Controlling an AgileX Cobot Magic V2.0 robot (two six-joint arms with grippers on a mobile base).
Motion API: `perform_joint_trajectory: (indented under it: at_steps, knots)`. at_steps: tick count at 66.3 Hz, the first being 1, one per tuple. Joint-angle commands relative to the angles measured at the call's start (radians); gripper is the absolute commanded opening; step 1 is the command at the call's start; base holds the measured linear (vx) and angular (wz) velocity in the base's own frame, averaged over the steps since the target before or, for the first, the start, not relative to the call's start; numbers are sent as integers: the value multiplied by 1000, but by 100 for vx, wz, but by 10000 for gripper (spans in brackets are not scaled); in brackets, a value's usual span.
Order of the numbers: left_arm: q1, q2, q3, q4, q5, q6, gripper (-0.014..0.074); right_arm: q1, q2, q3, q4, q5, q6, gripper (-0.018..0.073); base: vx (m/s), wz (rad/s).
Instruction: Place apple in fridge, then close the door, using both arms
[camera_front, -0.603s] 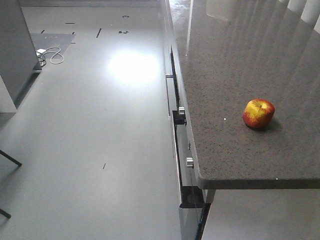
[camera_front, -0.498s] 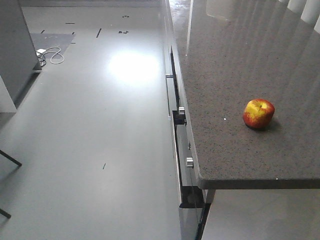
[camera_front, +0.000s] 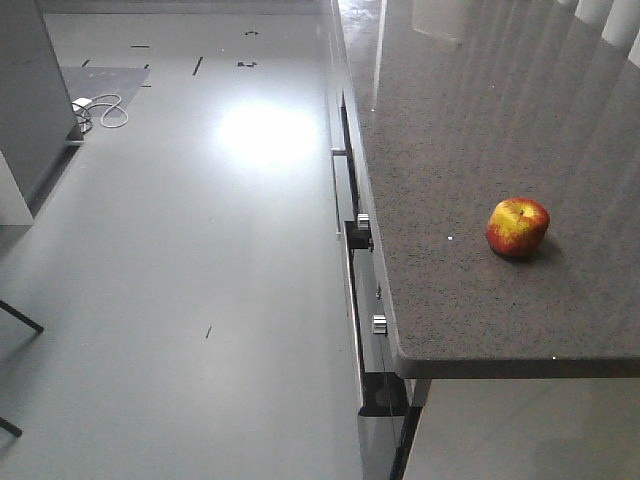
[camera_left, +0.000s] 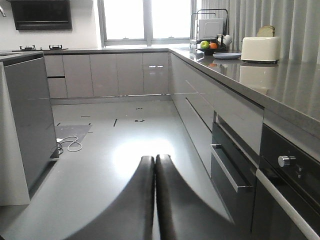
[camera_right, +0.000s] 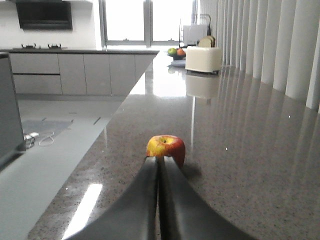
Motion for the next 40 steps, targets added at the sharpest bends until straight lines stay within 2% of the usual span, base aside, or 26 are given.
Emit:
perform_joint_trajectory:
  at_steps: [1,13,21,28,40]
  knots:
    - [3,-14,-17,-1,-74,-5,-6,0,86,-127,0,64,3,-3,0,0]
    - [3,-14,-17,-1,-74,-5,-6,0,260,-306,0,308,3,20,0,0]
    - [3,-14,-17,-1,-74,-5,-6,0,387,-399,0,427,-7,83,0,0]
    - [3,-14,-17,-1,-74,-5,-6,0,488,-464,2,489,-31,195,0,0]
    - [3,-14,-17,-1,-74,-5,-6,0,641,-529,3,512,-36,422,0,0]
